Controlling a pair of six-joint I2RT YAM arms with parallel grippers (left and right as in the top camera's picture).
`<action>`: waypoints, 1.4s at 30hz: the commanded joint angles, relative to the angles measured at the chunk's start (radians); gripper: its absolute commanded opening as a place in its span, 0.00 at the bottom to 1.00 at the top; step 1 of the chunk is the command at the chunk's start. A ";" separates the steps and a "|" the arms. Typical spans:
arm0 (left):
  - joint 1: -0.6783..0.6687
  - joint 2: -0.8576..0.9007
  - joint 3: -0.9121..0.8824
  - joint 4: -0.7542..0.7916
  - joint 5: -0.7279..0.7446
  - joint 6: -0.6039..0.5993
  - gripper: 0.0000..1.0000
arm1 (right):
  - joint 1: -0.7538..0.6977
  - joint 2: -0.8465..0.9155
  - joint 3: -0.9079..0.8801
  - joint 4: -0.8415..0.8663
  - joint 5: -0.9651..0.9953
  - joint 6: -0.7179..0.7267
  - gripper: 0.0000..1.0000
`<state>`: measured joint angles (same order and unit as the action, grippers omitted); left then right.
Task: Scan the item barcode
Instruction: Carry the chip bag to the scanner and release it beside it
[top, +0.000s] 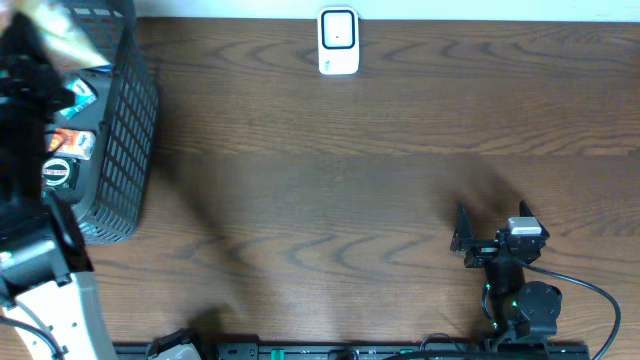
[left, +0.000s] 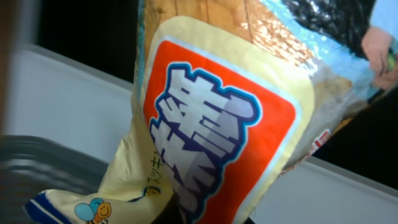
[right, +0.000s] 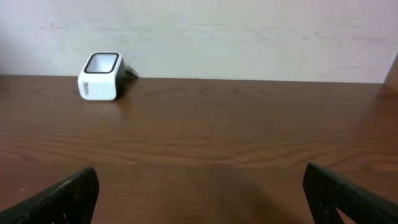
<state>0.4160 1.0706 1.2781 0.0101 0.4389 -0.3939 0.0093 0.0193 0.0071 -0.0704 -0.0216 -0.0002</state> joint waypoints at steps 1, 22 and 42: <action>-0.206 0.000 0.031 -0.030 0.029 -0.152 0.07 | 0.000 -0.002 -0.002 -0.005 0.008 0.014 0.99; -0.939 0.557 0.029 -0.248 -0.351 -0.398 0.08 | 0.000 -0.002 -0.002 -0.005 0.008 0.014 0.99; -1.017 0.655 0.030 0.045 -0.396 -0.314 0.32 | 0.000 -0.002 -0.002 -0.005 0.008 0.014 0.99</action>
<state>-0.6041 1.8309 1.2808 0.0452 0.0605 -0.8490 0.0093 0.0193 0.0071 -0.0708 -0.0212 -0.0002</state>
